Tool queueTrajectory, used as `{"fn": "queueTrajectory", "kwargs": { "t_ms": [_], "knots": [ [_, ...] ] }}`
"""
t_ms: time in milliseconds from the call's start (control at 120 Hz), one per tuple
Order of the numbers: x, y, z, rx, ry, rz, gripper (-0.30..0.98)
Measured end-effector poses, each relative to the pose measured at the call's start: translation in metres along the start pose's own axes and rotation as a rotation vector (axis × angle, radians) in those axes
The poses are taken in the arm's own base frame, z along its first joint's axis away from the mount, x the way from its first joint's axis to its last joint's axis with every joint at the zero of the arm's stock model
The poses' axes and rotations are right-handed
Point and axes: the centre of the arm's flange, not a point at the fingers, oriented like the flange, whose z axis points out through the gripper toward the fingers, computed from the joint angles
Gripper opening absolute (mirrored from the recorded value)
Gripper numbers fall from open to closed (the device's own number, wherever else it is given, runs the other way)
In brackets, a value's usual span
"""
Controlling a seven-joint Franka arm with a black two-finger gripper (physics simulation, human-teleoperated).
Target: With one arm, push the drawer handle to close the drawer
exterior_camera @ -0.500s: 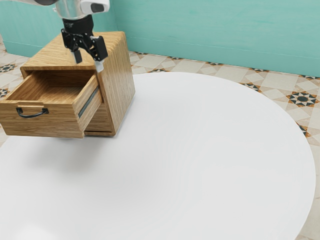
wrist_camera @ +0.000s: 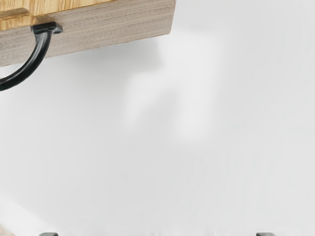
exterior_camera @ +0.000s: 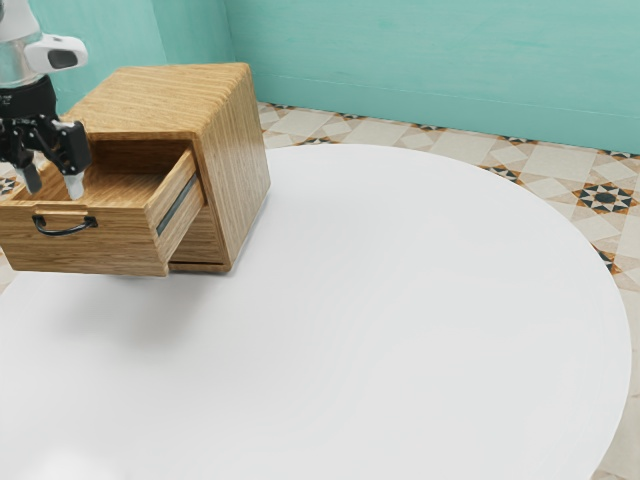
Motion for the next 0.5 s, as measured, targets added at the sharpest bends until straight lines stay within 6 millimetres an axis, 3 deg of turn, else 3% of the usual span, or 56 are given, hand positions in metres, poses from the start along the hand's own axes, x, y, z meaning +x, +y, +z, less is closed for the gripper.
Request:
{"fn": "queueTrajectory", "kwargs": {
  "t_ms": [58, 125, 233, 500],
  "knots": [
    [-0.014, -0.014, 0.012, 0.001, -0.016, -0.050, 0.39],
    [-0.021, -0.036, 0.040, 0.011, -0.034, -0.116, 0.24],
    [-0.025, -0.066, 0.079, 0.023, -0.008, -0.199, 0.08],
    [0.026, -0.094, 0.136, 0.033, 0.102, -0.245, -0.06]
  ]
}}
